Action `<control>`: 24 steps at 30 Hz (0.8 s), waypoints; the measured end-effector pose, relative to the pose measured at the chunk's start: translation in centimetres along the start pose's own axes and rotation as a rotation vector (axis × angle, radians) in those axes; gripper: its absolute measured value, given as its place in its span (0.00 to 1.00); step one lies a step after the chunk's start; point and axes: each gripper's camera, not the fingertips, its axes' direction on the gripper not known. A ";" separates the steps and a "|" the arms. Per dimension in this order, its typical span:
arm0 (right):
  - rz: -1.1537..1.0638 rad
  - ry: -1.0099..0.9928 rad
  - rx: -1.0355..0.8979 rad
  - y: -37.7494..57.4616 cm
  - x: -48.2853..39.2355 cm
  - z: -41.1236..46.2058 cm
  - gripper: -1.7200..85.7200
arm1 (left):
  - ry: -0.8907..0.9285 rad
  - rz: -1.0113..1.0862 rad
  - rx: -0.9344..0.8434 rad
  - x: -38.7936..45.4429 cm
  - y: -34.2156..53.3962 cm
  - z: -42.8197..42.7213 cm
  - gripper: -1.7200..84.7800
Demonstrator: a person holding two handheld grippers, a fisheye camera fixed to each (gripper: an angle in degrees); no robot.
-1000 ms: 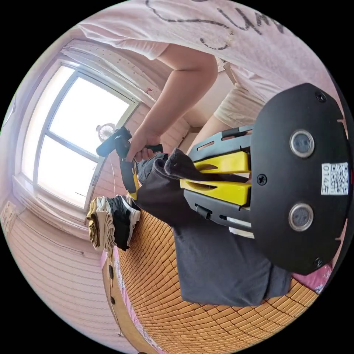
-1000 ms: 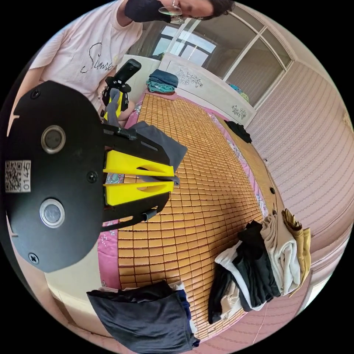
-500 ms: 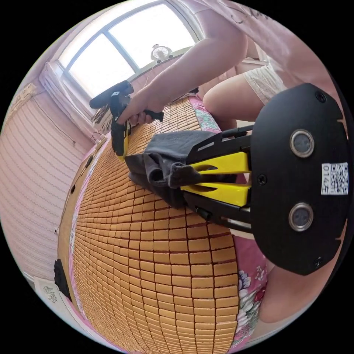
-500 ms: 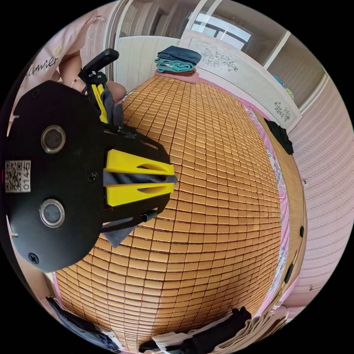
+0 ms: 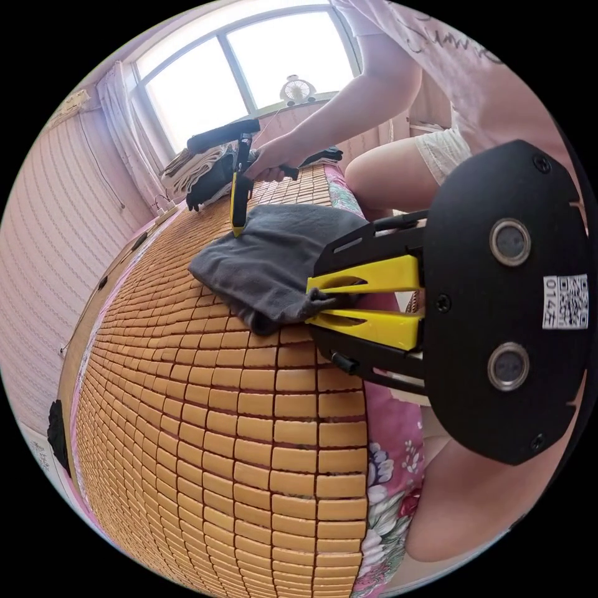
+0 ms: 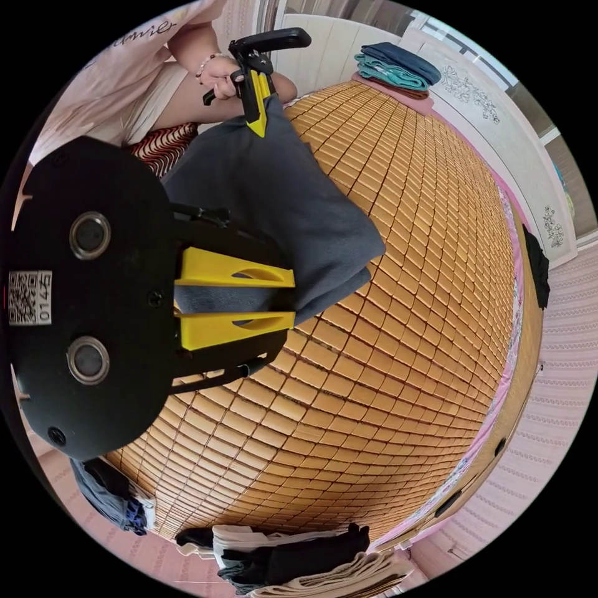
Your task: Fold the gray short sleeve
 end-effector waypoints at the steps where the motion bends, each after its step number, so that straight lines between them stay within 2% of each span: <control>1: 0.003 0.013 0.017 0.0 0.0 -0.4 0.05 | 0.003 -0.018 -0.003 -0.6 0.1 -0.4 0.07; 5: 0.038 -0.002 0.043 -0.5 0.3 -1.4 0.06 | -0.026 -0.041 0.012 -2.5 0.6 -2.0 0.07; 7: -0.012 -0.047 0.113 -1.8 -0.4 -2.4 0.09 | -0.030 -0.041 -0.013 -3.6 0.9 -1.9 0.08; 11: -0.126 -0.117 0.136 -5.6 -2.6 -2.1 0.14 | 0.000 -0.049 -0.054 -4.1 1.1 -1.1 0.11; 15: -0.165 -0.176 -0.001 -8.6 -3.8 1.2 0.09 | -0.073 0.016 -0.035 -3.3 1.7 -0.5 0.11; 19: -0.167 -0.175 0.121 -7.0 -3.9 -1.9 0.08 | -0.097 0.075 -0.026 -3.3 2.3 -0.4 0.11; 24: -0.157 -0.161 0.128 -5.2 -3.7 -6.1 0.08 | -0.050 0.093 -0.037 -3.7 3.0 -0.5 0.12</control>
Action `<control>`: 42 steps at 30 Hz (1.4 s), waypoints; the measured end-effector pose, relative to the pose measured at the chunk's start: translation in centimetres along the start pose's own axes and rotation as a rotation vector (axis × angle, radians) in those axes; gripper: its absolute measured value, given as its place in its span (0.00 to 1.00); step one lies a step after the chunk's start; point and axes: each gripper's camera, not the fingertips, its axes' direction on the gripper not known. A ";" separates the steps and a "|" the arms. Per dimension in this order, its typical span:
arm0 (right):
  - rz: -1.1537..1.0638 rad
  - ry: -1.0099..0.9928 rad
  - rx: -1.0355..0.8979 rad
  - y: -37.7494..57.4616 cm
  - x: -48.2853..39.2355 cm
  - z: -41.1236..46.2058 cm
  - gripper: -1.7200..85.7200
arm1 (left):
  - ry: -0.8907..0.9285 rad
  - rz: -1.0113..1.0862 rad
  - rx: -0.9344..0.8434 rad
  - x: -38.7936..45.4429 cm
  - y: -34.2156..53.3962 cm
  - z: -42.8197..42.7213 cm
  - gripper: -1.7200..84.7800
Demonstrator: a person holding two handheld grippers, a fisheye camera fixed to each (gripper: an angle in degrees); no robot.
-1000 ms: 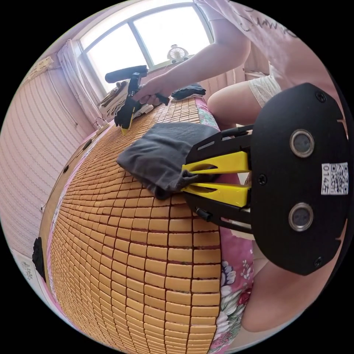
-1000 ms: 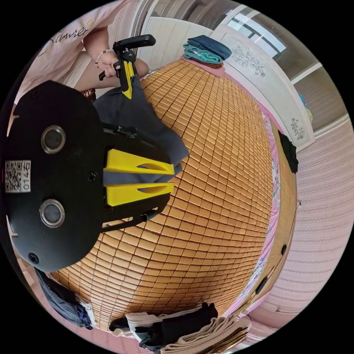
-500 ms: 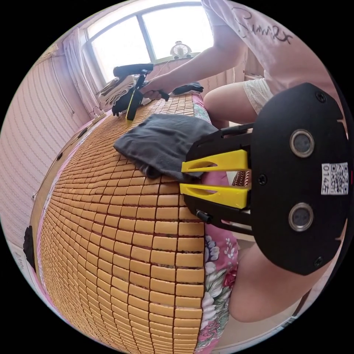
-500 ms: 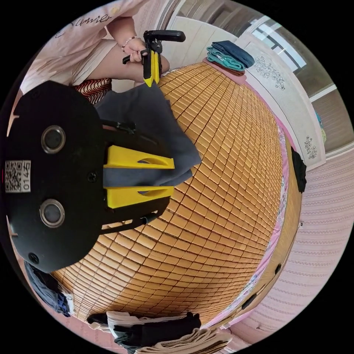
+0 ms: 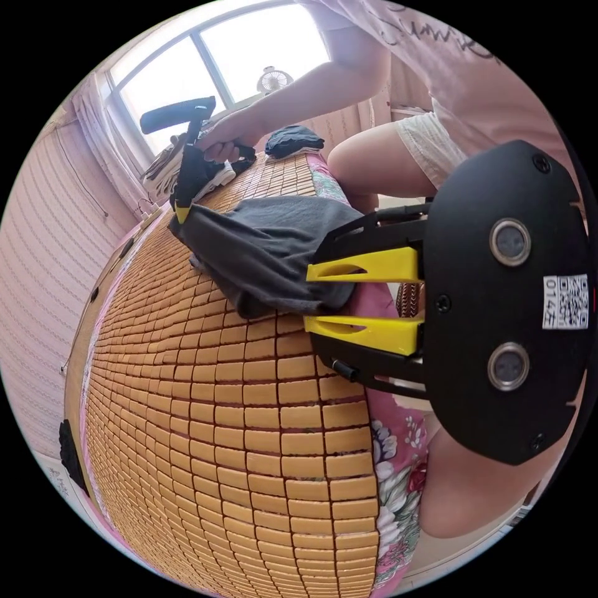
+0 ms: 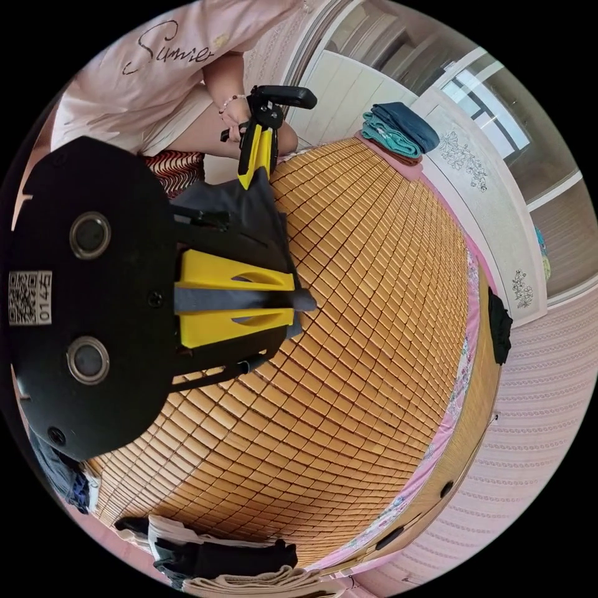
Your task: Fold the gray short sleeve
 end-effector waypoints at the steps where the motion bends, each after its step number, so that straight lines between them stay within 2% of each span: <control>1: 0.014 0.014 -0.024 -0.2 0.3 0.1 0.08 | -0.003 0.007 -0.002 0.0 0.3 0.0 0.12; 4: 0.024 0.064 -0.047 -1.3 1.2 2.4 0.13 | -0.005 0.015 -0.003 -0.1 1.0 -0.2 0.12; 8: 0.073 -0.058 -0.125 -2.0 2.9 5.2 0.20 | 0.013 0.010 -0.004 -0.2 2.0 -0.8 0.13; 11: 0.056 -0.020 -0.132 -1.3 2.5 6.1 0.15 | 0.042 0.015 -0.011 0.0 3.0 -0.7 0.12; 12: -0.019 -0.065 -0.127 -0.9 1.7 6.2 0.11 | 0.038 0.019 -0.010 0.2 3.4 -0.7 0.12; 15: -0.087 -0.052 -0.106 0.3 0.1 6.1 0.09 | 0.014 0.028 0.003 0.6 4.4 -0.9 0.07; 20: -0.144 -0.126 0.145 3.9 -1.8 0.3 0.07 | 0.014 0.039 0.050 0.8 7.0 -2.6 0.02; 27: -0.177 -0.136 0.415 10.2 -7.3 -9.6 0.07 | -0.025 0.261 0.306 5.2 12.9 -11.9 0.01; 32: -0.301 -0.165 0.559 10.6 -13.0 -14.0 0.06 | -0.075 0.288 0.492 6.9 18.3 -19.1 0.01; 38: -0.595 -0.197 0.617 4.8 -23.6 -16.8 0.06 | -0.178 0.214 0.750 6.1 25.6 -30.0 0.01; 42: -0.764 -0.285 0.628 -2.9 -32.0 -16.1 0.06 | -0.300 0.094 0.873 4.6 30.2 -39.9 0.02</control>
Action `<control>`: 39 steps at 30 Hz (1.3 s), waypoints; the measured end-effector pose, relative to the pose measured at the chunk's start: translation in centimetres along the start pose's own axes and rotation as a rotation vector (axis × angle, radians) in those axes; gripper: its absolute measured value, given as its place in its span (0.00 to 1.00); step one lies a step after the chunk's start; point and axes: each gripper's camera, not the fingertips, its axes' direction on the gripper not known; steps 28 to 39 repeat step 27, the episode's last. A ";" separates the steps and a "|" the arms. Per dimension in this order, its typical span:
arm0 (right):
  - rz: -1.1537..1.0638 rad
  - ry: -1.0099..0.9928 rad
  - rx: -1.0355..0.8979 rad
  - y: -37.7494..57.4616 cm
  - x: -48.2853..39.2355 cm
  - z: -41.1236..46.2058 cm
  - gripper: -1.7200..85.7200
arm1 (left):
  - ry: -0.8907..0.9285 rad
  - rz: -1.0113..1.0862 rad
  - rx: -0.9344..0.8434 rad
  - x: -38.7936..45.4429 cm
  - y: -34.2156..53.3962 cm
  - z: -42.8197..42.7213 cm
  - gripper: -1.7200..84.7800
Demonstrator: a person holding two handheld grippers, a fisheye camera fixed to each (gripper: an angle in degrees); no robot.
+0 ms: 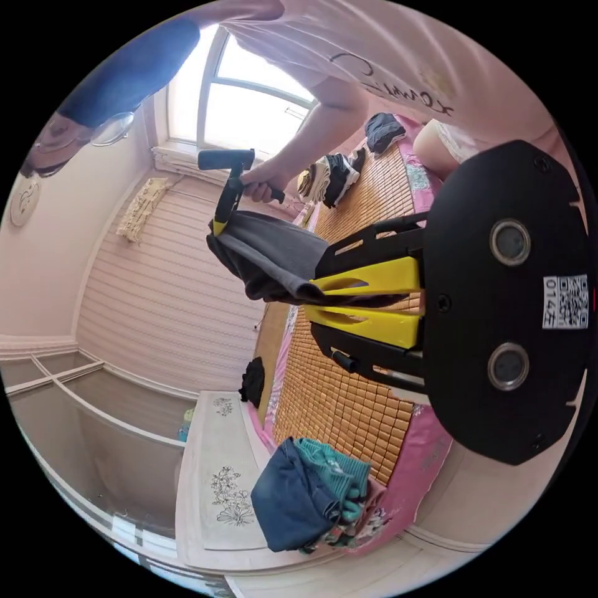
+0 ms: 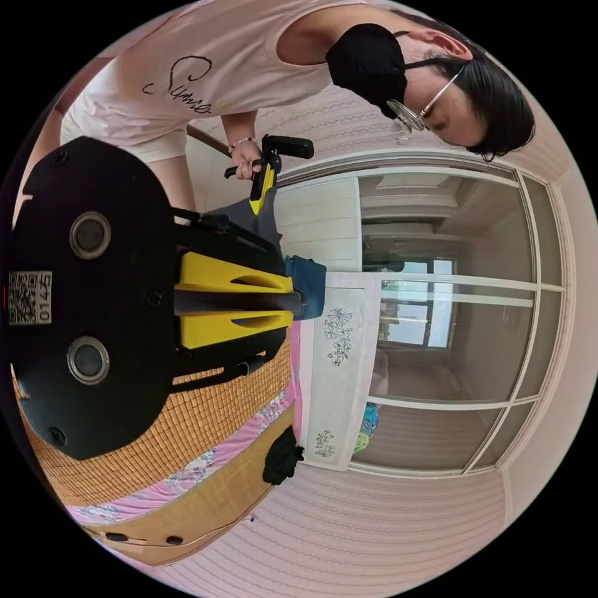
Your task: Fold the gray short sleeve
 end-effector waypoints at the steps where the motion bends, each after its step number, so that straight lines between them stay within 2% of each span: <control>1: -0.038 -0.034 0.004 -2.8 0.0 2.9 0.07 | -0.074 0.009 0.017 -1.3 -1.7 -2.4 0.02; 3: -0.083 -0.076 -0.005 -7.3 0.4 8.1 0.07 | -0.186 0.046 0.043 -3.7 -4.8 -5.4 0.03; 5: -0.033 -0.093 -0.037 -11.9 1.7 15.2 0.08 | -0.337 0.058 0.025 -7.3 -8.2 -6.9 0.04; 7: 0.085 -0.046 -0.144 -16.5 3.5 26.4 0.10 | -0.577 0.032 0.039 -12.8 -11.0 -7.1 0.08; 8: 0.127 -0.011 -0.175 -17.0 3.9 29.1 0.11 | -0.645 0.005 0.036 -14.4 -11.2 -7.0 0.09; 9: 0.190 0.037 -0.299 -17.5 4.5 34.1 0.10 | -0.751 -0.071 -0.011 -17.6 -11.2 -6.5 0.10; 10: 0.200 0.045 -0.436 -16.9 4.5 38.0 0.10 | -0.772 -0.184 -0.072 -20.5 -10.6 -6.3 0.11; 12: 0.237 0.031 -0.517 -14.8 4.1 40.5 0.10 | -0.731 -0.286 -0.129 -22.8 -8.7 -6.4 0.11; 16: 0.181 -0.066 -0.490 -6.1 2.1 37.1 0.10 | -0.679 -0.333 -0.195 -20.4 -3.7 -7.1 0.11; 20: 0.226 0.035 -0.547 5.5 0.3 27.7 0.09 | -0.602 -0.238 -0.292 -13.3 -0.9 -5.6 0.10; 24: 0.406 0.377 -0.602 17.6 -4.2 11.7 0.03 | -0.355 -0.074 -0.438 -3.2 -0.7 0.3 0.10; 27: 0.527 0.663 -0.571 22.7 -9.1 0.5 0.02 | -0.135 0.106 -0.389 5.9 -2.7 5.5 0.09; 39: 0.527 0.663 -0.571 22.7 -9.1 0.5 0.02 | -0.135 0.106 -0.389 5.9 -2.7 5.5 0.09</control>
